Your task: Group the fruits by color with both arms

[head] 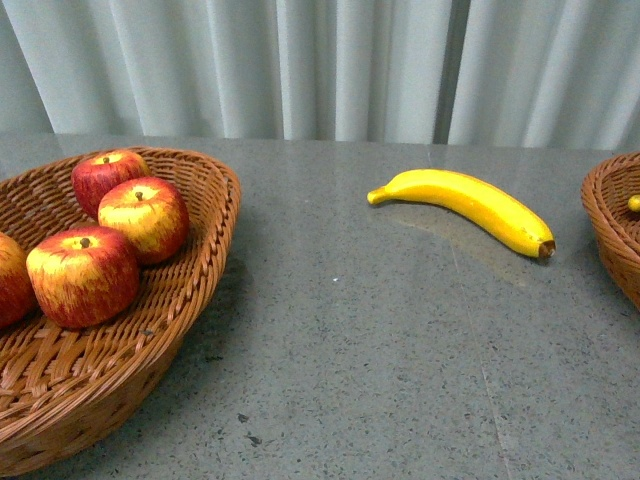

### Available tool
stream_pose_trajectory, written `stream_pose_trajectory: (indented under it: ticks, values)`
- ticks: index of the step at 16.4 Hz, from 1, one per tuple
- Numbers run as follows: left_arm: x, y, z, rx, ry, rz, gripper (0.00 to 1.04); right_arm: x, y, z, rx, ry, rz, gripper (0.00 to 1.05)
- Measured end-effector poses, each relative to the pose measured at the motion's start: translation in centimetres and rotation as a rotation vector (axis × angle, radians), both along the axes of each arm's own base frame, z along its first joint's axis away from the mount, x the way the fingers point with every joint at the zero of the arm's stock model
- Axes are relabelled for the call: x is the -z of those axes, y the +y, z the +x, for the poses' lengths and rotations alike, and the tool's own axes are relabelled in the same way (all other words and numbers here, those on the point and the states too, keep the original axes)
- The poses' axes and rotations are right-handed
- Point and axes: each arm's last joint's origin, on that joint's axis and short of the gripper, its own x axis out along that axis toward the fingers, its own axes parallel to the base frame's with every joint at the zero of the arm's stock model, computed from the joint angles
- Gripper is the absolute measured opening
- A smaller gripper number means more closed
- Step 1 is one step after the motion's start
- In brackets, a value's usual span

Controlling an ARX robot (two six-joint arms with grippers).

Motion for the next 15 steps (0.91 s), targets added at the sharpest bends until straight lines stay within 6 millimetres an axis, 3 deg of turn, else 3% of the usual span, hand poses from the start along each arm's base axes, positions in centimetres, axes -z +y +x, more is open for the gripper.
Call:
stream_pose_trajectory:
  ticks: [3,5,8,12,15]
  values:
    - [0.0,0.0,0.0,0.0,0.0,0.0,0.98,-2.4,1.8,0.2,-0.034,-0.075,0.014,0.98]
    - [0.0,0.0,0.0,0.0,0.0,0.0,0.98,-4.5,4.6,1.6,-0.086,-0.128,0.021,0.98]
    - [0.0,0.0,0.0,0.0,0.0,0.0,0.98,-6.7,11.3,5.6,-0.188,-0.152,0.045,0.98]
    - [0.0,0.0,0.0,0.0,0.0,0.0,0.98,-5.8,20.1,11.7,-0.31,-0.087,0.035,0.98]
    - [0.0,0.0,0.0,0.0,0.0,0.0,0.98,-3.9,23.4,15.7,-0.344,-0.024,-0.004,0.98]
